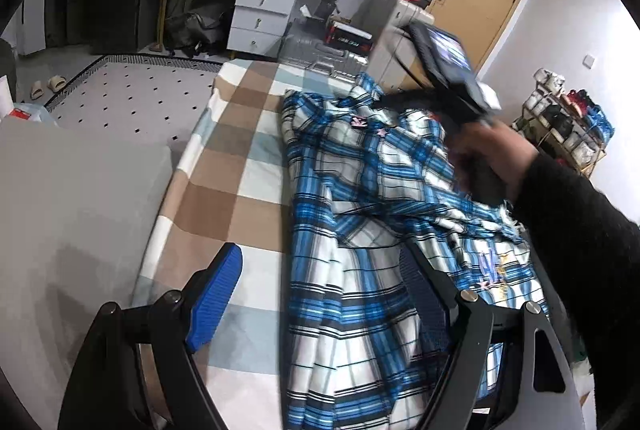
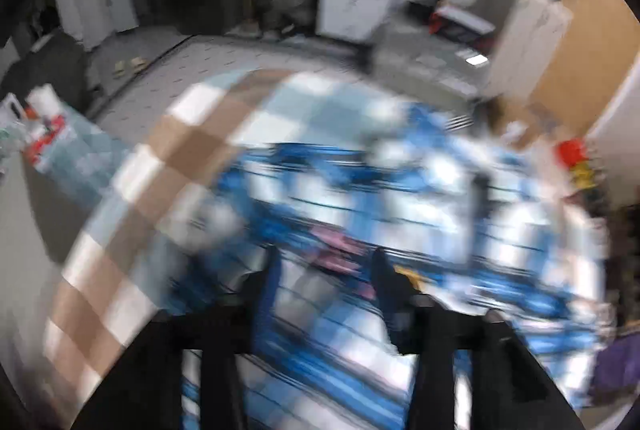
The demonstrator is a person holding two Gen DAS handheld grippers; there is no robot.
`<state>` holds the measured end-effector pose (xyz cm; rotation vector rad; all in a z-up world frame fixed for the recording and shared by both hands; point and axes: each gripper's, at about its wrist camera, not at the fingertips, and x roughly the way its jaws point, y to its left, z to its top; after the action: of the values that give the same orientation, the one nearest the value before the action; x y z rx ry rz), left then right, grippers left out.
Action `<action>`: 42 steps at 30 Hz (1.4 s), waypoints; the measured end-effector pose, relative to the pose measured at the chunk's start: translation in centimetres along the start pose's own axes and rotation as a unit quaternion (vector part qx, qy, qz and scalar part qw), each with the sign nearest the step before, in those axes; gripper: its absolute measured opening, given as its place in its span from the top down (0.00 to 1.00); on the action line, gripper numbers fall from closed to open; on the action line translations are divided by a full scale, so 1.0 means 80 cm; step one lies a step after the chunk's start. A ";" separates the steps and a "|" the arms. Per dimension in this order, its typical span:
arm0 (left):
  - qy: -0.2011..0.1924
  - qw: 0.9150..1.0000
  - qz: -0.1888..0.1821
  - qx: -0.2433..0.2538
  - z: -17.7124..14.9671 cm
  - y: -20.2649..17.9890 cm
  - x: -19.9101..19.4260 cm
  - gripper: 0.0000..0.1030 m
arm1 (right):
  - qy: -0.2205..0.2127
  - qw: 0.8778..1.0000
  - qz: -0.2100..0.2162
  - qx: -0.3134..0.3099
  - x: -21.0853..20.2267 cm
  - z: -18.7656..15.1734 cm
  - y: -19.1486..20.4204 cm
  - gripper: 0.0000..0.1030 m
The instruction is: Fold large clothes
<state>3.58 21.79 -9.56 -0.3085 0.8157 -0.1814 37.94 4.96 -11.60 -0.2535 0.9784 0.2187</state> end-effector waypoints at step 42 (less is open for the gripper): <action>-0.047 0.996 0.071 0.024 -0.009 -0.024 0.006 0.25 | 0.145 0.959 -0.114 0.213 0.071 -0.222 -0.221 0.28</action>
<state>3.30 19.70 -9.73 -0.2121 0.7355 -0.0532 32.28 -16.90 -23.83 0.0018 1.2494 -0.2484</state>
